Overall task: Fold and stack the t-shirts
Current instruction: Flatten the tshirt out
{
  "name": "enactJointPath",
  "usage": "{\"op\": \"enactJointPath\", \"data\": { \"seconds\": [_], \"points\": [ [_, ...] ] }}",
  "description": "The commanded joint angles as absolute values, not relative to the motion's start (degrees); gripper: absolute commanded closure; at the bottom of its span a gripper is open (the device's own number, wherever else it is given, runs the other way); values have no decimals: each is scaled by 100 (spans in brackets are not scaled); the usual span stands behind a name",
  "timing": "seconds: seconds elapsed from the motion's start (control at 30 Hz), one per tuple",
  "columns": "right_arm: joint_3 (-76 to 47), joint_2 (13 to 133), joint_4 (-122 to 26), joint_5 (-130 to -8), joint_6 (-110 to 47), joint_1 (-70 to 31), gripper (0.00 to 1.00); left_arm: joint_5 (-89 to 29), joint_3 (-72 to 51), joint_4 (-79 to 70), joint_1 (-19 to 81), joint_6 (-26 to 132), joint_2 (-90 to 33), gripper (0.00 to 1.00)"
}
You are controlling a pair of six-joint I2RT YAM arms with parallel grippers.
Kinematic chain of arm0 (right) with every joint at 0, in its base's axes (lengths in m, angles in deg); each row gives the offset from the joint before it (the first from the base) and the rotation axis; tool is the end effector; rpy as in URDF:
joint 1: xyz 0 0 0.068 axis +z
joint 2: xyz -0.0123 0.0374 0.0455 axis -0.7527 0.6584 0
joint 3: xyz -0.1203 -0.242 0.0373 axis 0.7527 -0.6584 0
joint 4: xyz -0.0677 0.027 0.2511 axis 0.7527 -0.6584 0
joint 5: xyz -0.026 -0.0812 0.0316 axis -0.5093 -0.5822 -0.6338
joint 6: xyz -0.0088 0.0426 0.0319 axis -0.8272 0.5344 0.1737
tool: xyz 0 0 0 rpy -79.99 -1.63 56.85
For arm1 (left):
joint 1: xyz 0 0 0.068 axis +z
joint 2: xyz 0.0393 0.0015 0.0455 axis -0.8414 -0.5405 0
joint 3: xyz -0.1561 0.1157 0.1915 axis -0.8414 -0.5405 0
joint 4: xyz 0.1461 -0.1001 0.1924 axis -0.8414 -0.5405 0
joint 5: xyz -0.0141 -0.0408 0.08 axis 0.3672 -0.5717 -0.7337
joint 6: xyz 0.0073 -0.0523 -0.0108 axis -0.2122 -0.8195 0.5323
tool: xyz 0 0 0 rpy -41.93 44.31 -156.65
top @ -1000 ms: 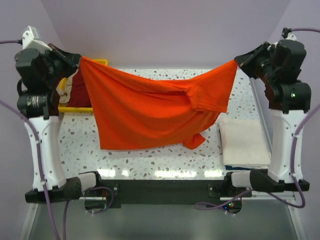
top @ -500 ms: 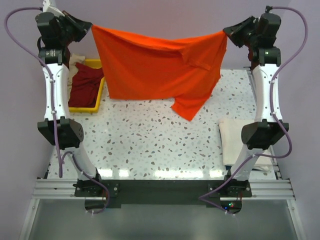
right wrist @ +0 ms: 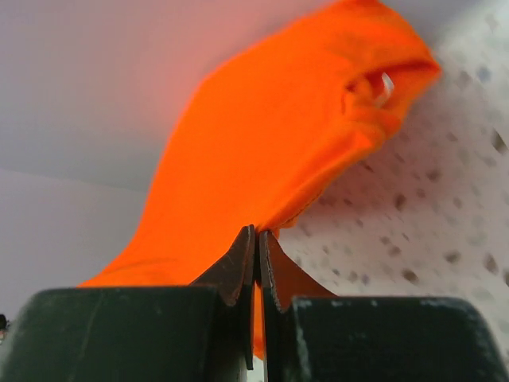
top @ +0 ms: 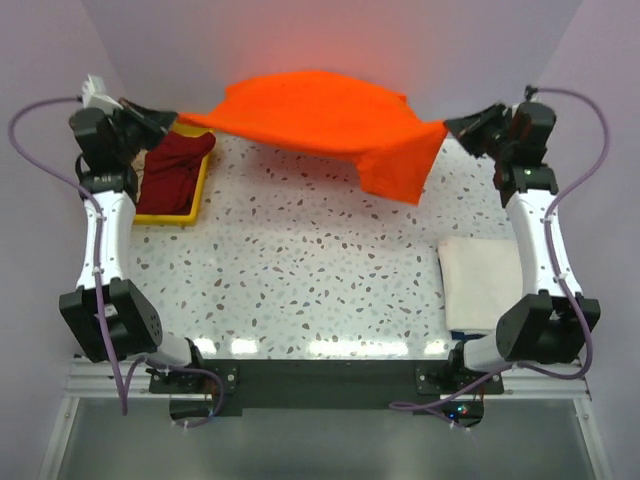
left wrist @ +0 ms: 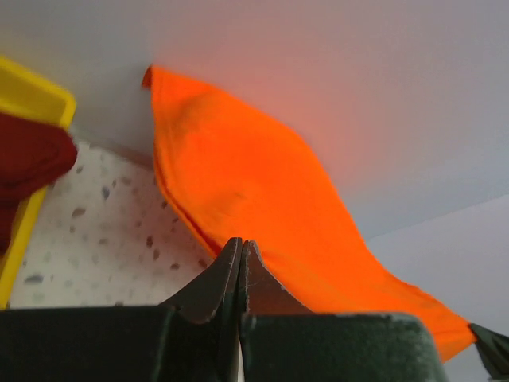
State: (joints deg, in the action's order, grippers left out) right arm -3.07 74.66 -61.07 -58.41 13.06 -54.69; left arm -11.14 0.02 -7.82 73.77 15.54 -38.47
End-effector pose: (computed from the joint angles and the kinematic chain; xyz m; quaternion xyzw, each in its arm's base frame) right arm 0.3328 -0.0229 0.4347 0.2695 0.7108 0.3609 0.5402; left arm 0.3399 0.0835 0.4193 -0.2454 0.6831 -0.3502 0.5920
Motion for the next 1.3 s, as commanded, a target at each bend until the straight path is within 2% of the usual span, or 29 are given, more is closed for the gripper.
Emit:
{"op": "enactJointPath", "data": {
  "seconds": [0.0,0.13,0.37,0.43,0.53,0.57,0.67,0.73,0.8,1.03,1.1,1.13,1.23,1.27],
  "points": [
    [-1646,7634,-5918,-5908,1074,-5480,100,-1118,-1455,-169,7355,1527,-3674,100],
    [-2508,8055,-5865,-5988,766,-5480,100,-1565,-2808,-221,7240,1755,-3620,100],
    [-3080,8908,-5944,-6155,292,-5489,100,-2241,-3795,-466,7064,1843,-3911,100],
    [-3168,8865,-6023,-6365,221,-5480,94,-2383,-3944,-625,7064,1861,-3876,100],
    [-3266,8699,-6154,-6576,89,-5489,79,-2568,-4077,-678,7073,1878,-3753,100],
    [-3292,8559,-6242,-6638,19,-5472,70,-2568,-4121,-678,7073,1887,-3726,100],
    [-3371,8233,-6374,-6744,-113,-5454,55,-2568,-4139,-888,7056,1922,-3682,100],
    [-3572,7813,-6479,-6840,-166,-5253,51,-2594,-4226,-924,7056,1923,-3621,100],
    [-3739,7530,-6585,-7218,-245,-5024,47,-2665,-4297,-924,7056,1896,-3498,97],
    [-5073,6563,-6366,-7903,149,-3374,46,-2937,-4700,-1134,7047,1809,-3024,87],
    [-5312,6274,-6331,-8105,299,-3143,46,-3078,-4893,-1144,7047,1773,-2822,81],
    [-5496,6185,-6383,-8167,334,-3021,46,-3139,-4955,-1170,7055,1773,-2751,73],
    [-5822,5798,-6401,-8273,405,-2967,46,-3280,-5193,-1126,7047,1747,-2496,61],
    [-5867,5745,-6427,-8308,405,-2967,46,-3271,-5237,-1109,7047,1738,-2435,60]
  ]
}}
